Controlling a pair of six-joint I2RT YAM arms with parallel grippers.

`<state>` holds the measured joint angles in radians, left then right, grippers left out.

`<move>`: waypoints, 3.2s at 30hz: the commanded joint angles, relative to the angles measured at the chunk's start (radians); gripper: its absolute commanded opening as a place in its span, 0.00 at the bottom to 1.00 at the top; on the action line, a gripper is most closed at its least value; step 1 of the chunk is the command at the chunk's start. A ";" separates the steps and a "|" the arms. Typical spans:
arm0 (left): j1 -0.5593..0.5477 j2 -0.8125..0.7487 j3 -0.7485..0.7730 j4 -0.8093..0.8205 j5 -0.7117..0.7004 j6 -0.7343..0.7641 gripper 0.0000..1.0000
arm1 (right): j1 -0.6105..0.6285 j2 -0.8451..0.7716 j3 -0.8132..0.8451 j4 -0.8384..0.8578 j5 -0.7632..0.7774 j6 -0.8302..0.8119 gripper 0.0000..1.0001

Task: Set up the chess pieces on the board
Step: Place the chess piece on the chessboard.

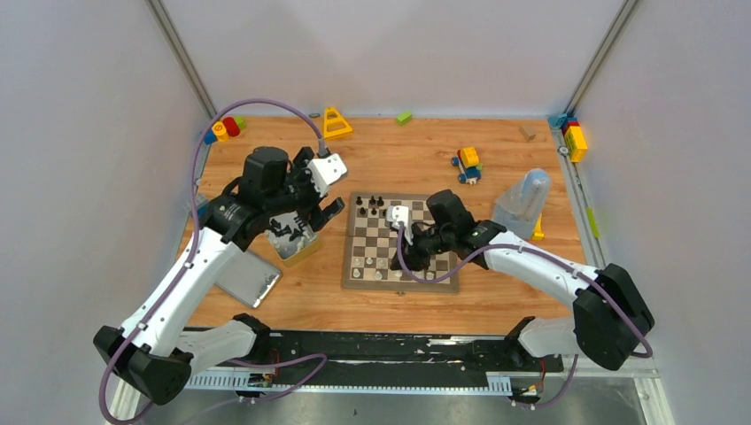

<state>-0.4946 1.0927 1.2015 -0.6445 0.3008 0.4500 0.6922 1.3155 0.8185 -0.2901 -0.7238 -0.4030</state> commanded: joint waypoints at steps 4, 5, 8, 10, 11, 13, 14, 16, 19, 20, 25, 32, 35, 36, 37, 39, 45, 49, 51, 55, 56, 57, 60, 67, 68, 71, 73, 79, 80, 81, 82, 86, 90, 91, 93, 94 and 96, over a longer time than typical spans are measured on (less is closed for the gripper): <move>0.024 -0.051 -0.036 -0.002 -0.048 -0.037 1.00 | 0.082 0.056 0.005 0.137 0.136 -0.038 0.00; 0.025 -0.053 -0.038 0.000 -0.046 -0.037 1.00 | 0.085 0.063 0.006 0.144 0.140 -0.042 0.00; 0.028 -0.060 -0.044 0.010 -0.047 -0.033 1.00 | 0.087 0.080 0.002 0.173 0.145 -0.050 0.00; 0.028 -0.060 -0.040 0.012 -0.050 -0.031 1.00 | 0.090 0.092 -0.004 0.179 0.148 -0.054 0.00; 0.028 -0.060 -0.040 0.012 -0.051 -0.030 1.00 | 0.091 0.095 -0.014 0.184 0.151 -0.059 0.00; 0.028 -0.061 -0.036 0.017 -0.049 -0.031 1.00 | 0.093 0.096 -0.038 0.204 0.169 -0.064 0.00; 0.029 -0.060 -0.034 0.018 -0.047 -0.033 1.00 | 0.093 0.094 -0.047 0.215 0.176 -0.065 0.00; 0.028 -0.057 -0.034 0.021 -0.042 -0.036 1.00 | 0.093 0.091 -0.063 0.238 0.191 -0.062 0.00; 0.028 -0.055 -0.035 0.026 -0.039 -0.039 1.00 | 0.095 0.090 -0.081 0.268 0.206 -0.062 0.00; 0.028 -0.055 -0.038 0.027 -0.039 -0.039 1.00 | 0.095 0.090 -0.085 0.273 0.207 -0.060 0.00; 0.028 -0.061 -0.046 0.031 -0.039 -0.038 1.00 | 0.102 0.104 -0.095 0.281 0.214 -0.061 0.01; 0.028 -0.070 -0.055 0.034 -0.041 -0.036 1.00 | 0.114 0.111 -0.107 0.310 0.224 -0.064 0.03; 0.028 -0.071 -0.056 0.033 -0.041 -0.036 1.00 | 0.115 0.113 -0.111 0.305 0.225 -0.069 0.04; 0.028 -0.072 -0.056 0.033 -0.041 -0.036 1.00 | 0.115 0.113 -0.111 0.304 0.226 -0.071 0.03; 0.027 -0.072 -0.056 0.033 -0.042 -0.036 1.00 | 0.115 0.111 -0.112 0.303 0.225 -0.071 0.04; 0.028 -0.071 -0.058 0.034 -0.041 -0.035 1.00 | 0.116 0.110 -0.114 0.301 0.224 -0.070 0.04; 0.028 -0.074 -0.062 0.034 -0.041 -0.034 1.00 | 0.116 0.121 -0.113 0.294 0.219 -0.069 0.06; 0.028 -0.076 -0.062 0.034 -0.042 -0.033 1.00 | 0.117 0.126 -0.113 0.294 0.219 -0.069 0.09; 0.028 -0.076 -0.063 0.035 -0.041 -0.032 1.00 | 0.116 0.125 -0.111 0.294 0.220 -0.069 0.09; 0.029 -0.074 -0.062 0.036 -0.040 -0.030 1.00 | 0.116 0.120 -0.113 0.294 0.221 -0.069 0.13; 0.028 -0.075 -0.062 0.036 -0.041 -0.030 1.00 | 0.117 0.118 -0.112 0.294 0.221 -0.070 0.14; 0.028 -0.075 -0.062 0.035 -0.041 -0.030 1.00 | 0.116 0.116 -0.113 0.294 0.220 -0.069 0.15; 0.028 -0.074 -0.063 0.034 -0.042 -0.030 1.00 | 0.116 0.113 -0.111 0.272 0.218 -0.069 0.20; 0.028 -0.075 -0.064 0.034 -0.043 -0.027 1.00 | 0.116 0.104 -0.110 0.251 0.213 -0.065 0.29; 0.028 -0.074 -0.065 0.034 -0.044 -0.027 1.00 | 0.117 0.104 -0.108 0.248 0.211 -0.064 0.29; 0.028 -0.076 -0.067 0.034 -0.045 -0.025 1.00 | 0.116 0.102 -0.107 0.244 0.210 -0.063 0.31; 0.029 -0.076 -0.067 0.035 -0.046 -0.024 1.00 | 0.117 0.099 -0.107 0.242 0.210 -0.062 0.31; 0.029 -0.076 -0.068 0.033 -0.045 -0.022 1.00 | 0.116 0.089 -0.107 0.234 0.214 -0.062 0.29; 0.028 -0.077 -0.068 0.034 -0.045 -0.022 1.00 | 0.117 0.088 -0.107 0.231 0.213 -0.063 0.28; 0.028 -0.076 -0.068 0.034 -0.045 -0.023 1.00 | 0.118 0.089 -0.107 0.228 0.212 -0.063 0.27; 0.028 -0.076 -0.068 0.035 -0.045 -0.022 1.00 | 0.117 0.087 -0.105 0.225 0.212 -0.063 0.26; 0.028 -0.076 -0.068 0.034 -0.046 -0.022 1.00 | 0.116 0.087 -0.104 0.219 0.210 -0.063 0.23; 0.028 -0.077 -0.071 0.035 -0.048 -0.022 1.00 | 0.116 0.086 -0.102 0.210 0.205 -0.061 0.18; 0.028 -0.077 -0.070 0.035 -0.047 -0.022 1.00 | 0.116 0.084 -0.101 0.207 0.205 -0.062 0.18; 0.028 -0.078 -0.072 0.035 -0.049 -0.022 1.00 | 0.117 0.080 -0.102 0.202 0.204 -0.062 0.17; 0.028 -0.079 -0.073 0.035 -0.050 -0.022 1.00 | 0.117 0.078 -0.103 0.201 0.204 -0.062 0.17; 0.028 -0.080 -0.075 0.036 -0.051 -0.022 1.00 | 0.117 0.075 -0.104 0.199 0.201 -0.062 0.17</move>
<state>-0.4706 1.0382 1.1309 -0.6411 0.2520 0.4290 0.8040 1.4288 0.7036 -0.0799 -0.4999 -0.4580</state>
